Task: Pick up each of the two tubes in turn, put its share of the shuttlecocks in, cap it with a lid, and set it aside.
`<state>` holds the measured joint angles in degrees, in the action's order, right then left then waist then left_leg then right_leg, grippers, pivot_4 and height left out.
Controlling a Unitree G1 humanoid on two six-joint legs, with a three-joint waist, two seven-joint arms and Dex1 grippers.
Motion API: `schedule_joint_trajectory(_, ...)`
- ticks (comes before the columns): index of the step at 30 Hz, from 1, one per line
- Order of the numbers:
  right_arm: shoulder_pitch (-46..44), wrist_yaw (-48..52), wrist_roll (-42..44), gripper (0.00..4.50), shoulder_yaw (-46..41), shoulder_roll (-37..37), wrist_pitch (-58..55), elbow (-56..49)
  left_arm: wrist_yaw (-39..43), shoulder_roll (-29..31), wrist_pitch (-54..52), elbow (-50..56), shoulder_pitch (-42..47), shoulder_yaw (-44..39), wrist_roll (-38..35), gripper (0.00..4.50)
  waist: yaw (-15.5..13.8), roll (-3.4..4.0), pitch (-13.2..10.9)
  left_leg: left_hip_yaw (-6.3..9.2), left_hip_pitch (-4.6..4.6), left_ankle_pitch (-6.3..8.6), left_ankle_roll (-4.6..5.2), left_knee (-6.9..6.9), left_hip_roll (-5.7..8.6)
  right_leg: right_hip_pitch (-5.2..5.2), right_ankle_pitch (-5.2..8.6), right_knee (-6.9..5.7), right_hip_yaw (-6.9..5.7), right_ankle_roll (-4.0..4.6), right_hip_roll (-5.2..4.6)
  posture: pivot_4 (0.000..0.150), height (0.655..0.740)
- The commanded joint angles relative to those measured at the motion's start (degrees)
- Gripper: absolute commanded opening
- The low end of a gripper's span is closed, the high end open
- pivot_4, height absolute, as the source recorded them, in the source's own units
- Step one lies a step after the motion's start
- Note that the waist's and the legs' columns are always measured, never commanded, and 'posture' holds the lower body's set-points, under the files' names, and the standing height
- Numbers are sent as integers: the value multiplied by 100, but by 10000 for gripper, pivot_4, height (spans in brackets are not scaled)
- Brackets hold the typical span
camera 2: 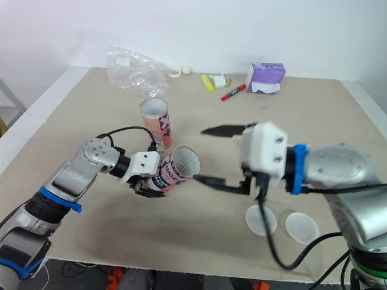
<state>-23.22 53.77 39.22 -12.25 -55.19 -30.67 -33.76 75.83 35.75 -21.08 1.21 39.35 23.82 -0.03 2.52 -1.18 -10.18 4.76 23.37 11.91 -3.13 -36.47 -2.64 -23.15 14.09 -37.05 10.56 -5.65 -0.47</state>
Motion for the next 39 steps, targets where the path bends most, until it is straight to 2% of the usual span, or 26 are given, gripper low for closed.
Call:
schedule_joint_trajectory(1, -161, 181, -48, 39452, -84, -209, 0, 265, -35, -69, 68, -94, 39, 169, 108, 34670, 0, 1, 0, 0, 0, 0, 0, 1, 0, -1, 0, 0, 0, 0, 0, 1500, 7400)
schedule_joint_trajectory(3, -214, 322, -190, 32463, 82, -273, 102, 371, -20, -61, 102, -111, 50, 181, 135, 34670, 1, 1, 0, 0, 1, 0, 0, 2, 0, -3, 0, 0, 0, 0, 0, 1500, 7400)
schedule_joint_trajectory(9, -826, 664, -527, 7112, 886, -137, 244, 469, 17, -69, 187, -174, 93, 181, 193, 34670, 8, 3, 1, -2, 1, 0, 0, 3, 0, -6, 0, 0, 0, 0, 0, 1500, 7400)
schedule_joint_trajectory(10, -983, 726, -603, 3401, 1070, -86, 269, 469, 23, -72, 194, -178, 102, 185, 201, 34670, 8, 3, 1, -2, 2, 0, 0, 3, 0, -6, 0, 0, 0, 0, 0, 1500, 7400)
schedule_joint_trajectory(11, -1087, 769, -658, 1591, 1193, -51, 284, 471, 27, -73, 201, -176, 104, 187, 208, 34670, 7, 3, 1, -2, 2, 0, 0, 3, 0, -7, 0, 0, 0, 0, 0, 1500, 7400)
schedule_joint_trajectory(18, -1884, 1143, -1750, 1591, 2556, 361, 638, 812, 74, -109, 256, -252, 162, 211, 245, 34670, 10, 5, 2, -4, 3, 0, -1, 3, -1, -11, 0, 0, -2, 0, 0, 1500, 7400)
schedule_joint_trajectory(26, -2627, 1577, -3009, 1591, 3817, 1211, 1329, 1889, 96, -147, 315, -335, 209, 204, 257, 34670, 11, 5, 2, -5, 5, 0, -1, 4, -2, -12, -1, -1, -2, 1, 0, 1500, 7400)
schedule_joint_trajectory(33, -2841, 1988, -3537, 1591, 4339, 1772, 1609, 2569, 64, -179, 297, -323, 180, 191, 262, 34670, 20, 5, 3, -4, -1, 0, 0, 4, -3, -8, -3, -5, -3, 4, 2, 1500, 7400)
schedule_joint_trajectory(39, -3071, 2204, -3840, 1591, 4458, 2303, 1852, 3170, 50, -189, 254, -287, 138, 161, 267, 34670, 116, 6, 6, -4, -21, -15, 24, 4, -9, -5, -22, -21, -3, 15, 13, 1500, 7400)
